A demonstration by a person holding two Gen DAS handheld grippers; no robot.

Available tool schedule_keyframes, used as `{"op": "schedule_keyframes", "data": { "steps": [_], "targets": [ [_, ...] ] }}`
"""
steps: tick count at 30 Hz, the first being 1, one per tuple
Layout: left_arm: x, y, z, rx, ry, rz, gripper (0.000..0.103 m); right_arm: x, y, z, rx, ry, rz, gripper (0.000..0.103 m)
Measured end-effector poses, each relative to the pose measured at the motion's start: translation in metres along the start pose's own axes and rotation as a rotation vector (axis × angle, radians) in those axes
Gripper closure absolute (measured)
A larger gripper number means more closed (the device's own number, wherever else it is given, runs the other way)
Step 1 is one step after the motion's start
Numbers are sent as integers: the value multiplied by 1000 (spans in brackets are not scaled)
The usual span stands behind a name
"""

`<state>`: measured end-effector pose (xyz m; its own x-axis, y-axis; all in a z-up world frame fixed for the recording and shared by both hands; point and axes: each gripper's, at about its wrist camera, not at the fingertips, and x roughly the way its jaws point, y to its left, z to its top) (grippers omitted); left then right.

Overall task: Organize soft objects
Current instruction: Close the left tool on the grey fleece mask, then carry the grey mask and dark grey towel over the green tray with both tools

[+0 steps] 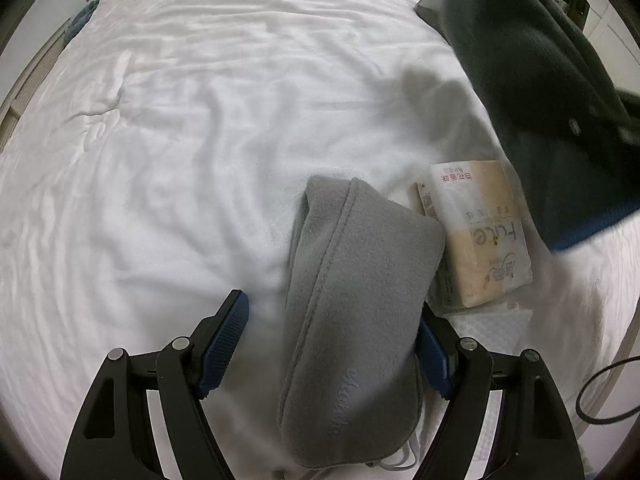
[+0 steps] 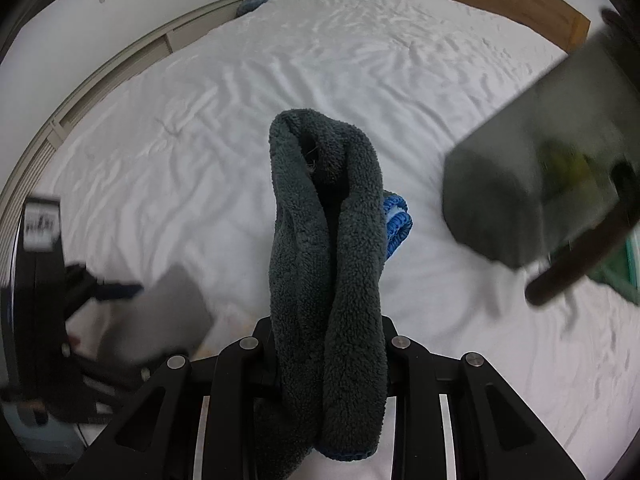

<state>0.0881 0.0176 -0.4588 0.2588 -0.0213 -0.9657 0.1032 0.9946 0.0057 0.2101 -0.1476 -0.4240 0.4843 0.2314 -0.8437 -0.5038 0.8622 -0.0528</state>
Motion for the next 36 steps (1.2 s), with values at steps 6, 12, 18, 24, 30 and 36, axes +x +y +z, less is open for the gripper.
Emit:
{"op": "schedule_keyframes", "data": {
  "steps": [6,12,18,24,30,36],
  "targets": [
    [1,-6,-5,10,-10,6,36,-12,-6,-29,27,54,17,76],
    [3,-10,-7,22,-7,-20,53,-20,-11,-42,42,83,23,76],
    [1,-14,-5,22,-6,-37,61,-25,-12,-48,43,95,24,76],
    [-3,-15,-4,18,-10,-37,69,-20,-9,-49,42,96,26,76],
    [-8,-17,-5,27,-13,-29,77,-18,-8,-52,40,109,29,76],
    [-16,-23,-8,19,-20,-27,81,-17,-9,-53,42,113,34,76]
  ]
}}
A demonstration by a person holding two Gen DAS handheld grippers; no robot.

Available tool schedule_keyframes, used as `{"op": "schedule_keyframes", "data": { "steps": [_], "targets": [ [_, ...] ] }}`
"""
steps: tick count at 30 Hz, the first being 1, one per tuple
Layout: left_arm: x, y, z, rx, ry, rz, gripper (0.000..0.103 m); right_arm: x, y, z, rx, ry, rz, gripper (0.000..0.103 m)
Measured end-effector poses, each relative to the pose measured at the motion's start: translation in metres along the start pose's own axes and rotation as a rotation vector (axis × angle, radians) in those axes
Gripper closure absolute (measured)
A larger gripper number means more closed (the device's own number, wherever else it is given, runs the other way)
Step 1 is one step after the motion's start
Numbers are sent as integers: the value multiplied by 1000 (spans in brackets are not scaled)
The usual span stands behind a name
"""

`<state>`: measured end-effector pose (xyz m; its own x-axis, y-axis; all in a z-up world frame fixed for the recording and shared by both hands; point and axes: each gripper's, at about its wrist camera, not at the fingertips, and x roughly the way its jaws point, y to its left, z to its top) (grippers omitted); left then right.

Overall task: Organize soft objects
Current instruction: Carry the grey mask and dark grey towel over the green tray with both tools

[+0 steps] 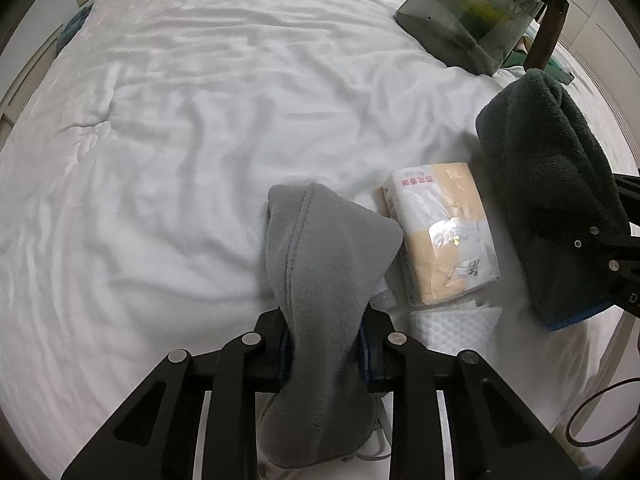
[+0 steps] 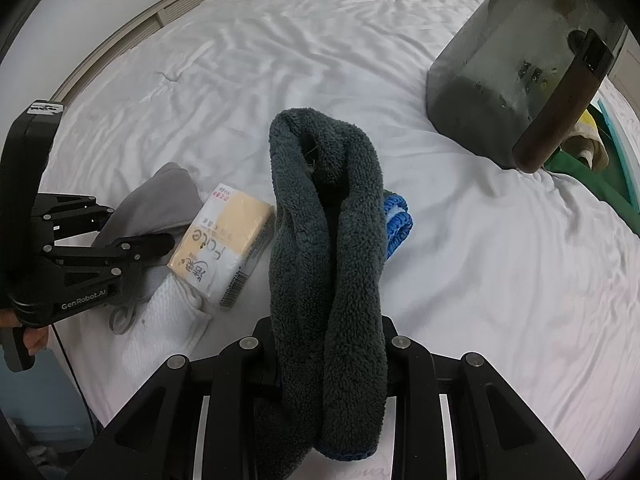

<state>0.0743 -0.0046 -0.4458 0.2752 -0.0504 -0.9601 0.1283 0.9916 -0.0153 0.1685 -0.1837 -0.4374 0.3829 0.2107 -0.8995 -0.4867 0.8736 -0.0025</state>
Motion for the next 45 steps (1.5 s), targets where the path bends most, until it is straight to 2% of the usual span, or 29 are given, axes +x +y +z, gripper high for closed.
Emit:
{"op": "schedule_keyframes", "data": {
  "steps": [15,28,36,45],
  "targets": [
    [-27,12,3,-37,-16,14,84,0,0,0,-2,1,13,76],
    [-72,22,-2,-74,-41,88,84,-13,1,-1,-6,-19,66,76],
    [-90,-16,13,-45,-31,87,84,-31,-10,-3,-19,-24,94,76],
    [-104,-82,37,14,-26,58,84,-62,-48,-14,-15,-16,94,76]
  ]
}}
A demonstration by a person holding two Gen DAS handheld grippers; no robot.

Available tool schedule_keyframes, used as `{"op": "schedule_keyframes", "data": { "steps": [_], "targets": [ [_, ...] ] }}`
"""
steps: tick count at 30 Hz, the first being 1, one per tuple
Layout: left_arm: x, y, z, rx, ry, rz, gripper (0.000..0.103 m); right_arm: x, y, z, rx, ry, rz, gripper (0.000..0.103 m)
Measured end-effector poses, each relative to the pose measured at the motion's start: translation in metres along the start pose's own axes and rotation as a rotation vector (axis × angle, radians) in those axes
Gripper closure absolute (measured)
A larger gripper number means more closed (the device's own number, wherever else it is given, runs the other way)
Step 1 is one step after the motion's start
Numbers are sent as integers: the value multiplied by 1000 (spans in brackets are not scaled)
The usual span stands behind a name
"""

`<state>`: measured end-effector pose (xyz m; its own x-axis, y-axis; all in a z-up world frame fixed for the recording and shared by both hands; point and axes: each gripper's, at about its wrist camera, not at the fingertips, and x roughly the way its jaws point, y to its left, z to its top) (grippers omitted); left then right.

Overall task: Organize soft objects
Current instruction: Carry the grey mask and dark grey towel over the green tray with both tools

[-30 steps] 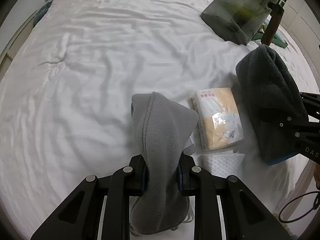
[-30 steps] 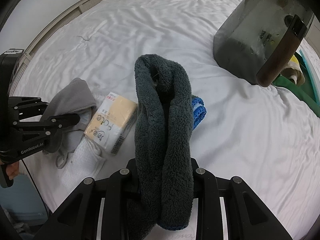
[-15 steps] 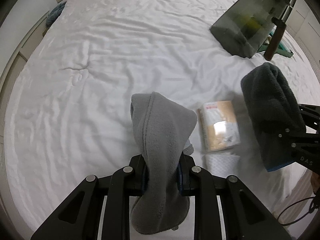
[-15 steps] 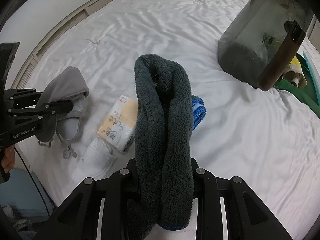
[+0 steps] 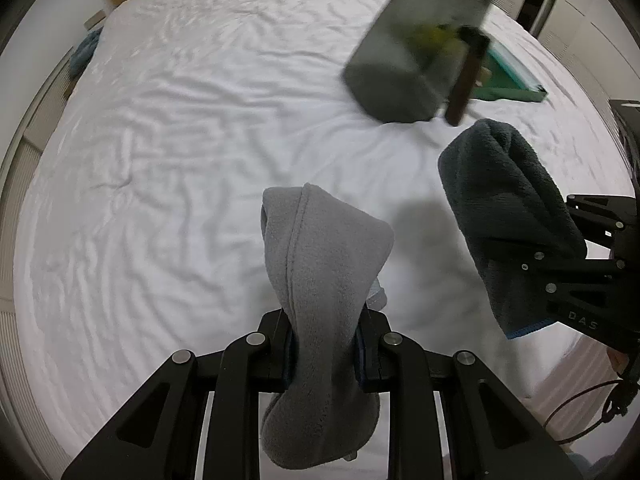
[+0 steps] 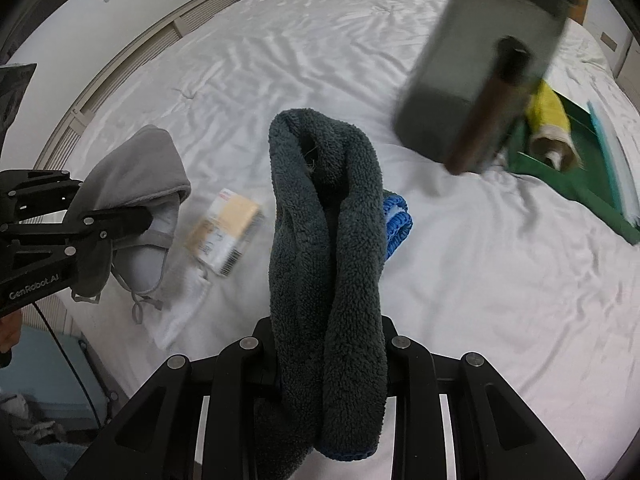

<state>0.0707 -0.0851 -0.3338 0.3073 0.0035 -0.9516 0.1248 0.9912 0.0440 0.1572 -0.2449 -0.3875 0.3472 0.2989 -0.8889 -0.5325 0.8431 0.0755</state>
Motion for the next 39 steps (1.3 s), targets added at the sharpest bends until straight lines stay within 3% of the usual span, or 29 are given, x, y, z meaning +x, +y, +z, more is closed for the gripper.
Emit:
{"op": "schedule_keyframes", "data": {
  "steps": [9,19,25,30,39],
  "targets": [
    [-1,-72,33,66,11,-60,84,-36,-67,-21,52,18,-48,76],
    [2,-164,81,122,-7,-178,84,-91,-161,-34,135,7,-185,76],
    [6,-203,134,99,-72,-227,84,-115,-222,-18,172,-39,-255,76],
    [18,-226,196,29,-144,-251,83,-116,-268,2,194,-76,-294,76],
    [53,-251,296,-56,-243,-218,83,-109,-344,59,183,-129,-365,76]
  ]
}}
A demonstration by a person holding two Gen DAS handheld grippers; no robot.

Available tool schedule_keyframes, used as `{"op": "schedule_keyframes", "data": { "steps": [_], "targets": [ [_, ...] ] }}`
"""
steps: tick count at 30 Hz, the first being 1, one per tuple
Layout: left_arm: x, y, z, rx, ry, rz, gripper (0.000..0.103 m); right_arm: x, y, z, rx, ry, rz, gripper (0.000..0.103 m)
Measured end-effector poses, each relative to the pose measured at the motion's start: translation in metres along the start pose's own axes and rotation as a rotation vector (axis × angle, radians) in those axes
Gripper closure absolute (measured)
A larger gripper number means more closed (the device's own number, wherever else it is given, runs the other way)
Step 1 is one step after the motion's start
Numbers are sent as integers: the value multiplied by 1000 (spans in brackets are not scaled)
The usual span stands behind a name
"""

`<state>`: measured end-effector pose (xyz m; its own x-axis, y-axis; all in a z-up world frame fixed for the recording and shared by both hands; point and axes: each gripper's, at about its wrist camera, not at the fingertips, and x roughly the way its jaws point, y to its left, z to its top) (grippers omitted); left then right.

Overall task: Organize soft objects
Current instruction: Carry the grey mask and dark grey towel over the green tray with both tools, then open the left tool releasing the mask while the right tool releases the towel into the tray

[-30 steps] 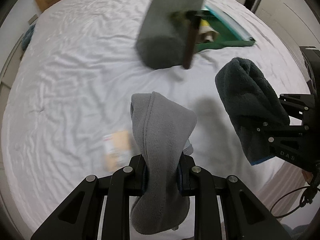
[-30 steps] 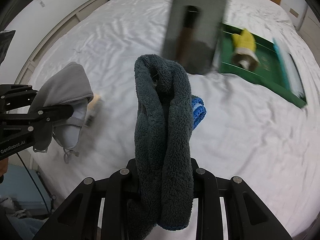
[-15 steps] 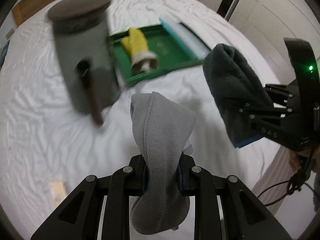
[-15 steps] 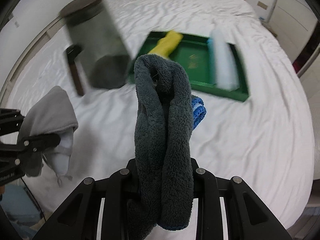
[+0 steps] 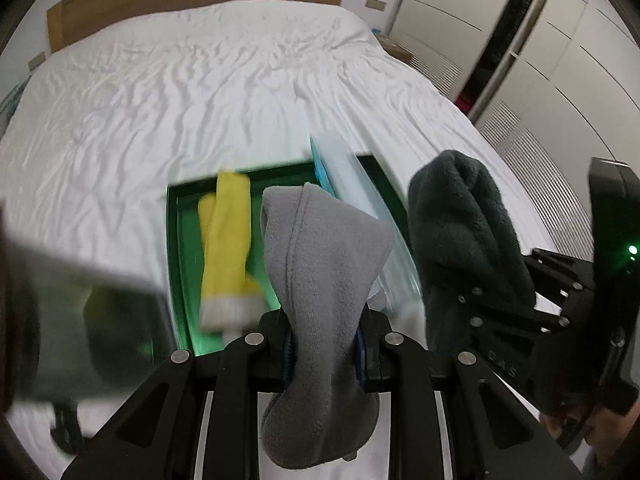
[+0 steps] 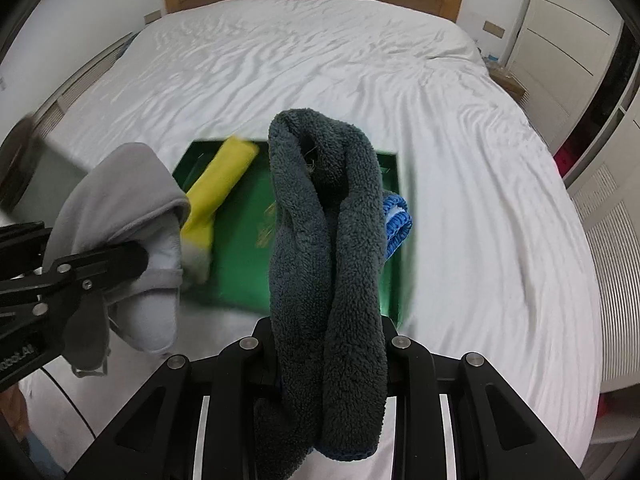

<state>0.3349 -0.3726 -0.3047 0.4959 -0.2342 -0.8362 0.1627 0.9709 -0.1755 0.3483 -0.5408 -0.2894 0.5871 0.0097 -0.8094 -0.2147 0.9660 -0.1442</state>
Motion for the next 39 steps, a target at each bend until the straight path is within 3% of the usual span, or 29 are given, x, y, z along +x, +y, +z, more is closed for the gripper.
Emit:
{"op": "schedule_keyframes", "data": {
  "steps": [11,21,31,39],
  "targets": [
    [87,21,32,-131,67,67,83,95,-20,51,1,58,-51,76],
    [118,30,26,-152,121,135,82,174,-22,74,-15,177,-18,75],
    [139,35,24,-140,166,217,79,195,-14,72,-53,188,-12,69],
    [148,35,27,-148,169,231,76,205,-12,76,-69,198,-27,64]
  ]
}}
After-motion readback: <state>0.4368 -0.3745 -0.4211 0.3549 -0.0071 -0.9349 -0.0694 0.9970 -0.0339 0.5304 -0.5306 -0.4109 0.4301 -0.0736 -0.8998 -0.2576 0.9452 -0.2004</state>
